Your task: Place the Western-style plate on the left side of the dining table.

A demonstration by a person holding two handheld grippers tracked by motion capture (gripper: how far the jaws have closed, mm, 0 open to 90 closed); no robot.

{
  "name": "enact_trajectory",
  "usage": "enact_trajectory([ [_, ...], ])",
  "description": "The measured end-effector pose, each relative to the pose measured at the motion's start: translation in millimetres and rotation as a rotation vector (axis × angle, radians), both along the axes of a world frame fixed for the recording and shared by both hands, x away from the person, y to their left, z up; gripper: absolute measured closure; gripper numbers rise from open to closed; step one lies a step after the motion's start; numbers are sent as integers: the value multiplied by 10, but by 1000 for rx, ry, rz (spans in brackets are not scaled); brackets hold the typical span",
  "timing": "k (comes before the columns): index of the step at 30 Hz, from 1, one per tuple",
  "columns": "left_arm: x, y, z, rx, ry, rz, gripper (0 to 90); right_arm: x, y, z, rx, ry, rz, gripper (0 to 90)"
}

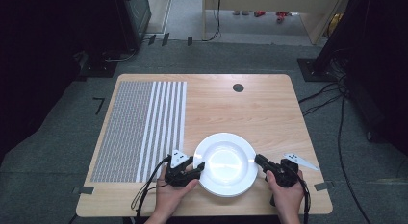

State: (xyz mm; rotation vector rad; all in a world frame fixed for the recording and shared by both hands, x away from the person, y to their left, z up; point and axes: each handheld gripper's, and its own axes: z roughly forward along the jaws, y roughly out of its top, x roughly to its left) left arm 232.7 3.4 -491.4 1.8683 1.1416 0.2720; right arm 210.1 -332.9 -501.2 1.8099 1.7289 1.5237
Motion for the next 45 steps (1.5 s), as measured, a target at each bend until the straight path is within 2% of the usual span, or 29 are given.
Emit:
enact_trajectory([
  [4,-10,-7,3,4,-3,9,517,2,-8,-6,27,12,-11,826],
  [9,-7,-6,7,3,0,10,522,10,-61,-51,146,44,-31,830],
  [11,-7,-6,7,4,0,9,523,14,-66,-64,172,48,-36,830],
  [21,-15,-12,4,13,-4,10,523,16,-22,-79,209,40,-40,813],
  [25,-6,-2,0,-3,2,15,529,15,-12,-81,250,26,-37,813],
  [29,2,4,-9,-11,10,18,529,16,21,-76,256,8,-20,800],
  [32,1,8,-10,-15,10,20,532,10,48,-77,238,-5,-29,795],
  [40,31,71,-15,-82,32,34,572,5,70,-78,261,-31,-30,804],
  [45,30,90,-15,-102,34,39,586,4,75,-88,278,-39,-33,808],
])
